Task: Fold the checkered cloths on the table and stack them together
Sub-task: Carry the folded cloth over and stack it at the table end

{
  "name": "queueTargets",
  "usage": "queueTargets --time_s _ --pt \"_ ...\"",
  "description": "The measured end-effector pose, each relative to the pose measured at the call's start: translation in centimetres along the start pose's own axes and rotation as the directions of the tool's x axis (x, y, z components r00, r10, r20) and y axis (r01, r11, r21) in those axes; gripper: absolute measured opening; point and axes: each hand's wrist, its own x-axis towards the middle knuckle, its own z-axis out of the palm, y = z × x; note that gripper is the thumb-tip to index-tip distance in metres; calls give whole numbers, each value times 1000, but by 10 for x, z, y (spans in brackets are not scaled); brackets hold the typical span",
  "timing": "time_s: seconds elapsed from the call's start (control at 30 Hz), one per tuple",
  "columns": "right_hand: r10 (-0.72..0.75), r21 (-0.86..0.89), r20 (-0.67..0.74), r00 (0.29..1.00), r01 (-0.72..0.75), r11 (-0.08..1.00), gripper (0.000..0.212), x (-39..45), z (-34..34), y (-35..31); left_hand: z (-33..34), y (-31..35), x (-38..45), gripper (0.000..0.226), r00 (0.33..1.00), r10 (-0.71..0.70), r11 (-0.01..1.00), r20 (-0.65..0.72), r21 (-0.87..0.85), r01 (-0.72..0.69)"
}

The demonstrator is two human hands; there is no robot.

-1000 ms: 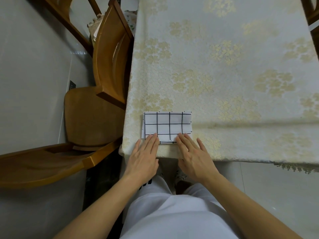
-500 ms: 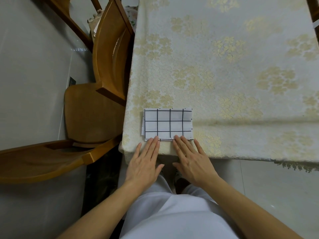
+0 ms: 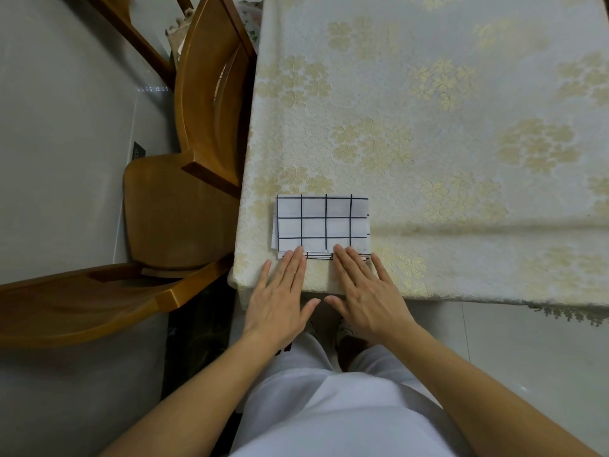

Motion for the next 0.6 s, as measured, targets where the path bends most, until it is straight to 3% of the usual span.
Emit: queueTargets --time_s 0.47,0.6 --pt "-15 1 3 1000 15 1000 74 -11 4 -2 1 -4 -5 80 999 37 999 -5 25 -37" --pt "-28 31 -73 997 30 999 67 -9 -2 0 -7 -2 -2 75 996 60 998 -62 8 -60"
